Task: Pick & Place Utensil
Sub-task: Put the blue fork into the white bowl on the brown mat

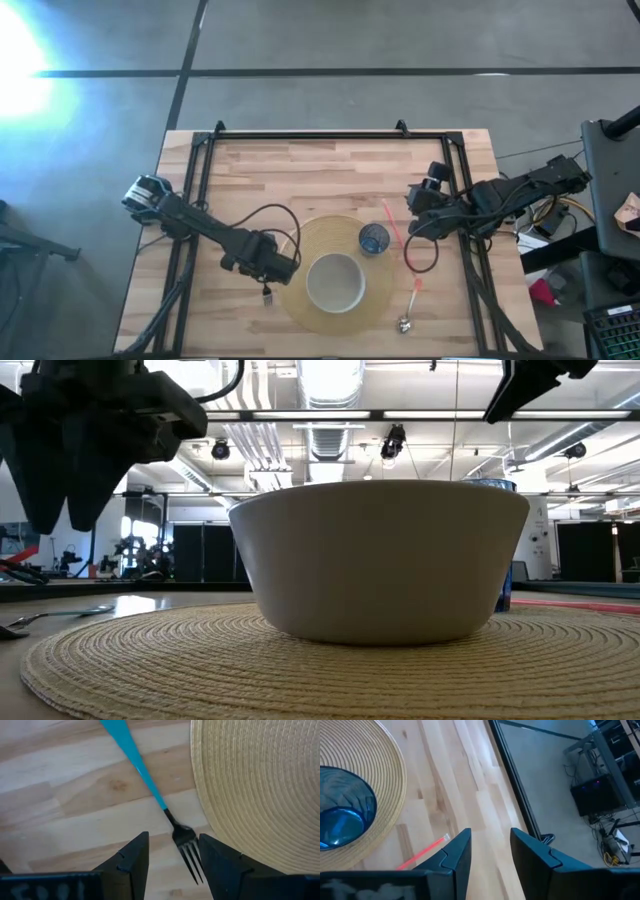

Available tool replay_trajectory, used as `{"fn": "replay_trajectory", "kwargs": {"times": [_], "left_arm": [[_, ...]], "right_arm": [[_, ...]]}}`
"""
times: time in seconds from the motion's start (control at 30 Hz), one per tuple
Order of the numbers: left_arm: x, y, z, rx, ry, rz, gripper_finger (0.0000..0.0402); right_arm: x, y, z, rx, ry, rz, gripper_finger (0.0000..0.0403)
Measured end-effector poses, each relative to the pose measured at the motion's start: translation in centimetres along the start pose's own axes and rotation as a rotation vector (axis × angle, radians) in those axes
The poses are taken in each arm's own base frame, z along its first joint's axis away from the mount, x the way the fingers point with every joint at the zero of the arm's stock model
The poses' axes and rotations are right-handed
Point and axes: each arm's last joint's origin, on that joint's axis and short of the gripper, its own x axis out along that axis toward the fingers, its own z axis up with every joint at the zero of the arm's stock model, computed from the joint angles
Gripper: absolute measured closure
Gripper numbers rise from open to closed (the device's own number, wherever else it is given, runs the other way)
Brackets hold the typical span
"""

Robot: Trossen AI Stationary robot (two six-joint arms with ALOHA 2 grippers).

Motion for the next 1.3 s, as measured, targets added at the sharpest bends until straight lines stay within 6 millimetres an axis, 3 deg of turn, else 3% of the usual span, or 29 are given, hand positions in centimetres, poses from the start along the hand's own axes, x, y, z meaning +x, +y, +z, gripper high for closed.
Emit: {"fn": "replay_trajectory", "kwargs": {"times": [0.37,0.57,0.87,1.3], "left_arm": [[0.2,-0.2,-0.1,-0.116,-0.077,-0.023,0.0239],[0.9,-0.2,-1.2,-0.187,-0.132,-0.034,0.0239],[2.4,-0.3,-2.3,-0.187,-0.145,0.010,0.0239],[4.5,-1.1,-2.4,-0.177,-0.148,0.043,0.0239]], "right_arm": [[0.8,0.5,-0.9,-0.051,0.032,-0.012,0.0287],[1.0,0.7,-1.1,-0.067,0.040,-0.015,0.0292],[1.1,0.7,-1.2,-0.073,0.043,-0.015,0.0283],[1.1,0.7,-1.2,-0.068,0.043,-0.014,0.0291]]}}
